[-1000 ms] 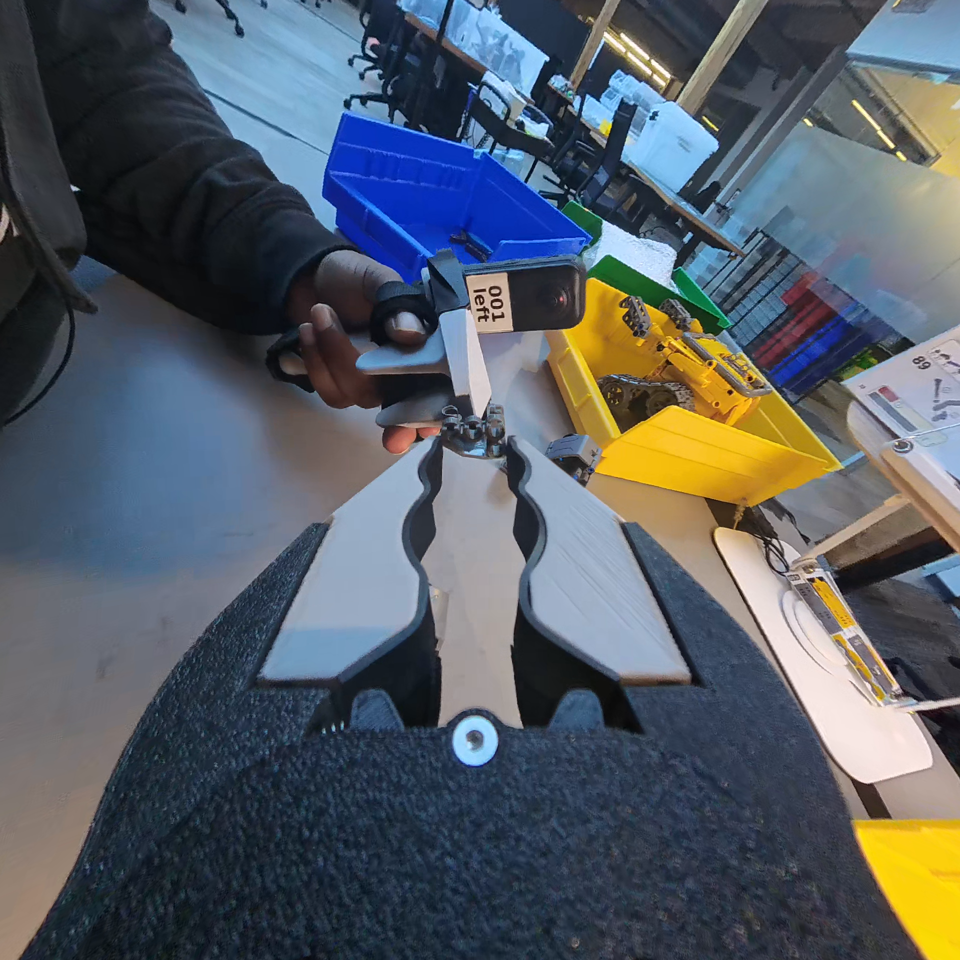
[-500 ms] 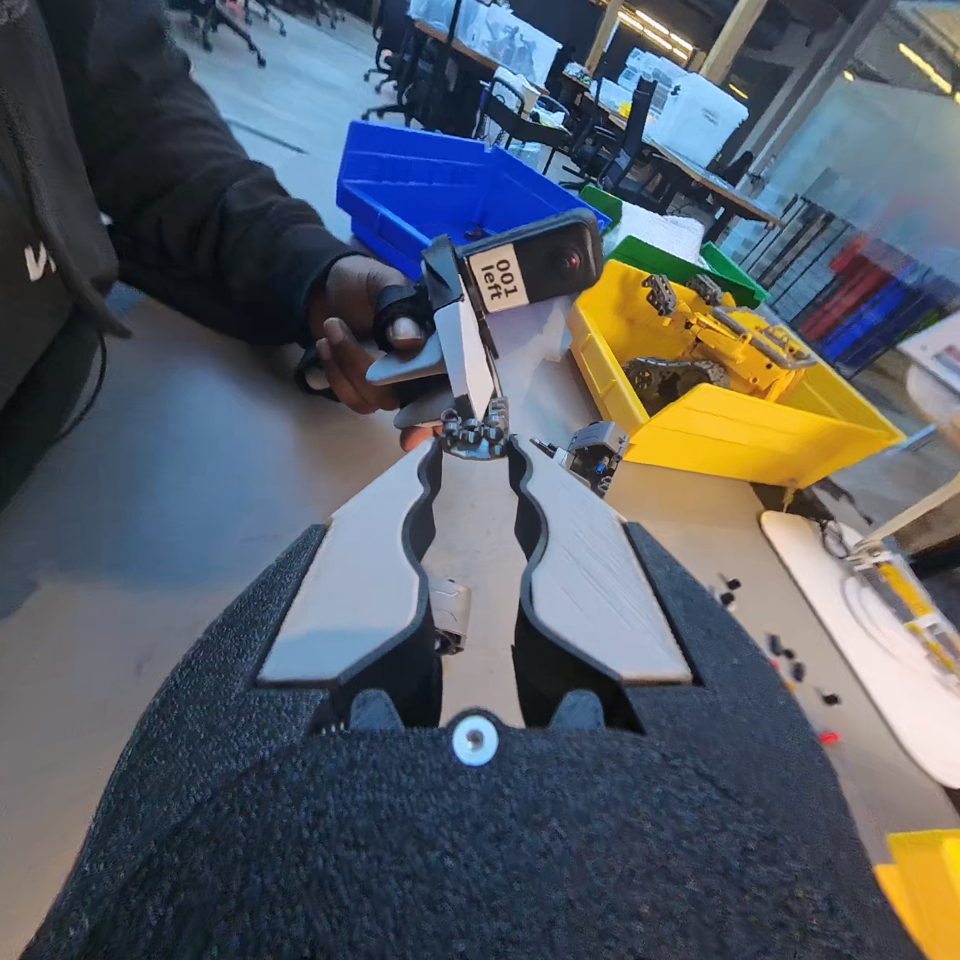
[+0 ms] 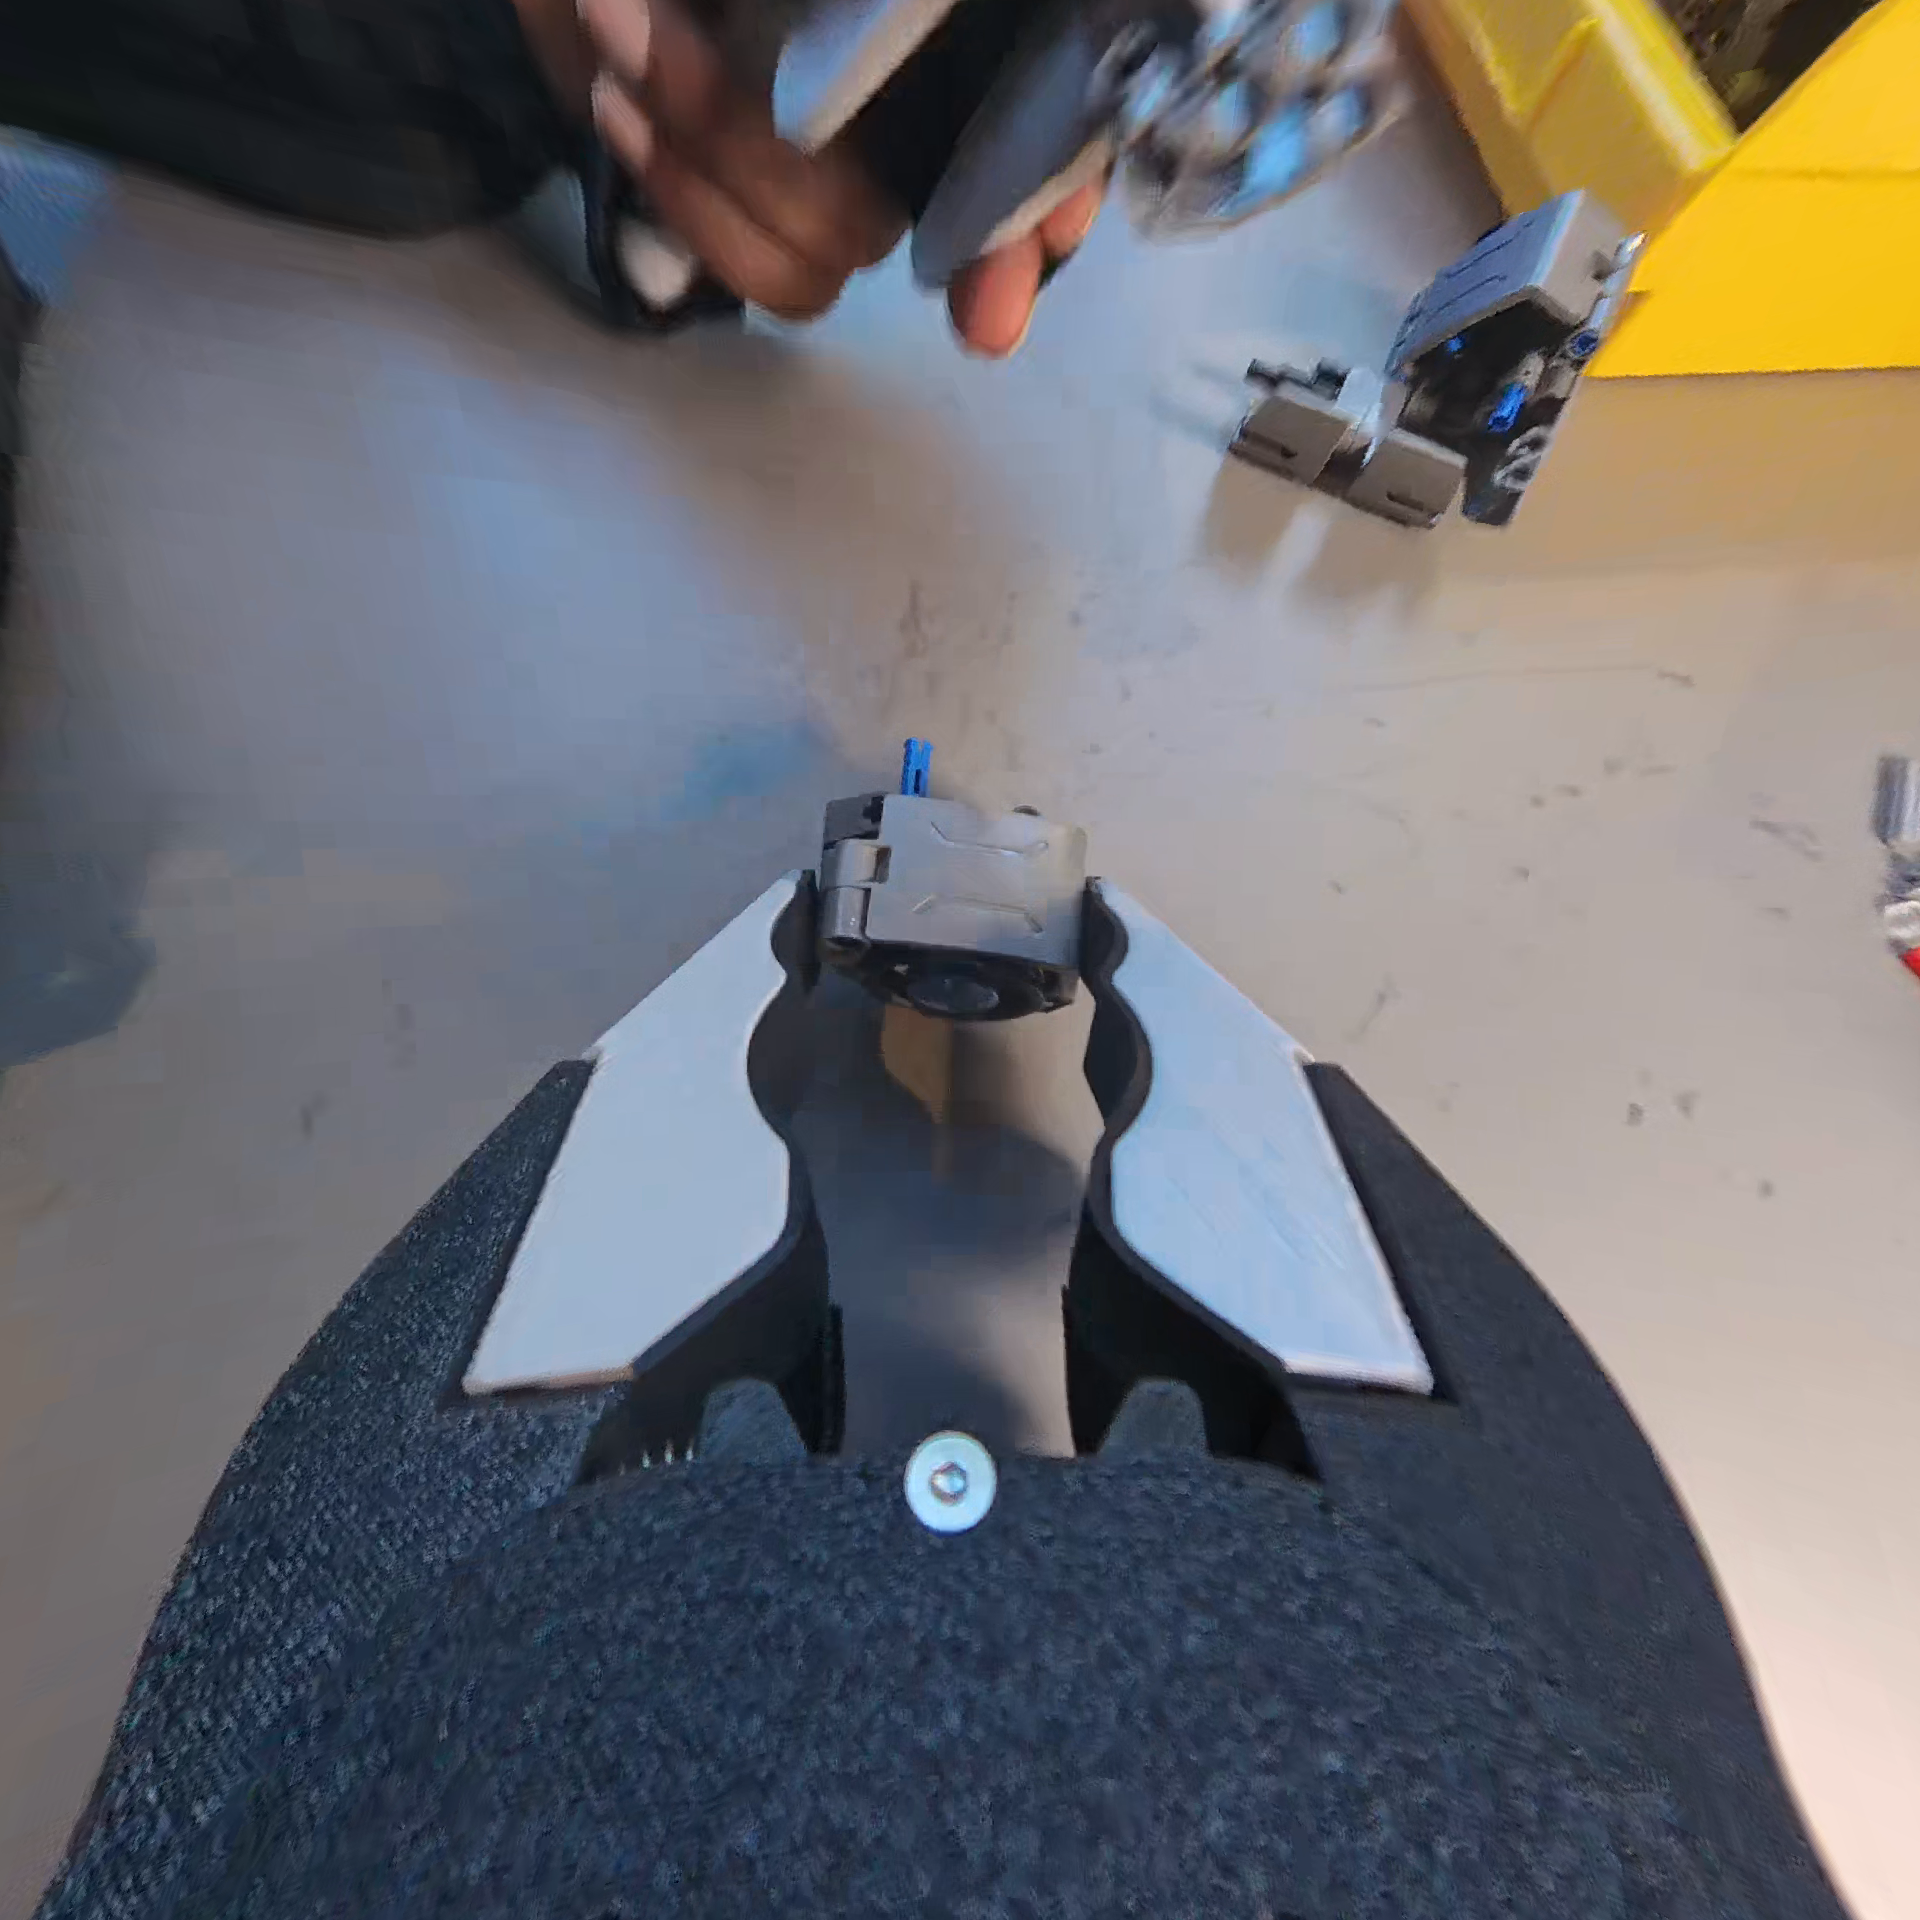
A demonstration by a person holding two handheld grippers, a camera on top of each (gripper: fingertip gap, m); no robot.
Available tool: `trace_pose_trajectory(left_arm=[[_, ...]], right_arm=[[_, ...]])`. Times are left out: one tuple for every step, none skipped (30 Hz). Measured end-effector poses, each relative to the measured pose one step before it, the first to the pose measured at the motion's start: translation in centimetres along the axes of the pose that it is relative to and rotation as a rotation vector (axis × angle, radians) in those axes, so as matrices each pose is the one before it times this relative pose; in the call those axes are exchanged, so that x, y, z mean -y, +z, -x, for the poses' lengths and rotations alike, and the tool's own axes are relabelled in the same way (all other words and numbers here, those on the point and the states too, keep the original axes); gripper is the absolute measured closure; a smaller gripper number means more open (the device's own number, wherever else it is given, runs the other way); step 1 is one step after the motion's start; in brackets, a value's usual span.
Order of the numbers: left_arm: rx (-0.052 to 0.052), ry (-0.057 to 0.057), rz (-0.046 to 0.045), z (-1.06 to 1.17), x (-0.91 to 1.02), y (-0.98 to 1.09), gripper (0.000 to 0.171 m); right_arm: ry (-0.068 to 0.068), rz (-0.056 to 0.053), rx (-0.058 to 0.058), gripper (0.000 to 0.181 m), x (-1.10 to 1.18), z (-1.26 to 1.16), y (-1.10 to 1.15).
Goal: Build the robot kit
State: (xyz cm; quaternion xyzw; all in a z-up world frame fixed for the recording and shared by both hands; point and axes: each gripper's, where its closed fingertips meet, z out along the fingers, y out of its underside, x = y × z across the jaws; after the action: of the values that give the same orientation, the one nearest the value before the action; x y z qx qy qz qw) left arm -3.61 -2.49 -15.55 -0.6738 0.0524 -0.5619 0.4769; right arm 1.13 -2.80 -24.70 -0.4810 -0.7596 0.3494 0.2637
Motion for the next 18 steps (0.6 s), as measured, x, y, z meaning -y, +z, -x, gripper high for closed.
trace_pose_trajectory(left_arm=[[-0.0033,0.0070,0.00735,-0.051,-0.062,-0.016,0.169],[-0.0095,0.0100,0.01453,-0.185,-0.159,0.038,0.169],[-0.0080,0.0143,0.02122,-0.203,-0.275,0.114,0.168],[-0.0017,0.0189,0.01773,-0.127,-0.262,0.147,0.168],[-0.0074,0.0154,0.02007,-0.211,-0.313,0.173,0.168],[-0.0058,0.0162,0.01712,-0.199,-0.277,0.195,0.168],[-0.0048,0.0162,0.01501,-0.181,-0.274,0.187,0.168],[-0.0040,0.0111,0.01571,-0.145,-0.264,0.168,0.169],[-0.0046,0.0095,0.00920,-0.127,-0.173,0.127,0.169],[-0.0148,0.0043,0.00461,-0.266,-0.087,0.103,0.169],[-0.0179,0.0016,0.00377,-0.300,-0.066,0.101,0.169],[-0.0087,0.0059,0.00703,-0.175,-0.114,0.099,0.169],[-0.0063,0.0069,0.00609,-0.151,-0.099,0.067,0.169],[-0.0097,0.0019,-0.00473,-0.186,0.096,-0.014,0.169],[-0.0059,0.0047,-0.00206,-0.148,0.056,-0.013,0.169],[-0.0047,0.0060,0.00119,-0.135,0.000,0.002,0.169],[-0.0046,0.0070,0.00170,-0.136,-0.002,0.008,0.169],[-0.0010,0.0073,0.00329,-0.074,-0.018,0.024,0.169]], right_arm=[[0.0800,-0.0659,0.0337,0.133,0.988,-0.042,-0.484],[0.0839,-0.0657,0.0472,0.133,1.102,0.098,-0.547],[0.0778,-0.0690,0.0344,0.133,1.154,-0.051,-0.547],[0.0742,-0.0670,0.0284,0.133,1.097,-0.097,-0.479],[0.0690,-0.0496,0.0468,0.133,0.785,0.221,-0.386],[0.0614,-0.0372,0.0484,0.133,0.529,0.356,-0.275],[0.0445,-0.0271,0.0441,0.133,0.324,0.414,-0.147],[0.0262,-0.0125,0.0368,0.133,0.080,0.430,-0.036],[0.0181,-0.0047,0.0200,0.133,-0.019,0.258,0.037],[0.0124,0.0020,0.0200,0.133,-0.110,0.289,0.087],[0.0040,0.0028,0.0112,0.133,-0.088,0.193,0.112],[0.0025,0.0062,0.0040,0.133,-0.118,0.112,0.109],[0.0032,0.0060,0.0069,0.133,-0.077,0.154,0.102],[0.0043,-0.0019,0.0077,0.133,0.054,0.194,0.029],[0.0120,0.0010,0.0036,0.133,0.049,0.118,-0.001],[0.0051,0.0030,0.0041,0.133,0.003,0.149,0.023],[0.0014,-0.0003,0.0064,0.133,0.034,0.199,0.003],[0.0053,0.0022,0.0054,0.133,-0.012,0.166,0.016]])
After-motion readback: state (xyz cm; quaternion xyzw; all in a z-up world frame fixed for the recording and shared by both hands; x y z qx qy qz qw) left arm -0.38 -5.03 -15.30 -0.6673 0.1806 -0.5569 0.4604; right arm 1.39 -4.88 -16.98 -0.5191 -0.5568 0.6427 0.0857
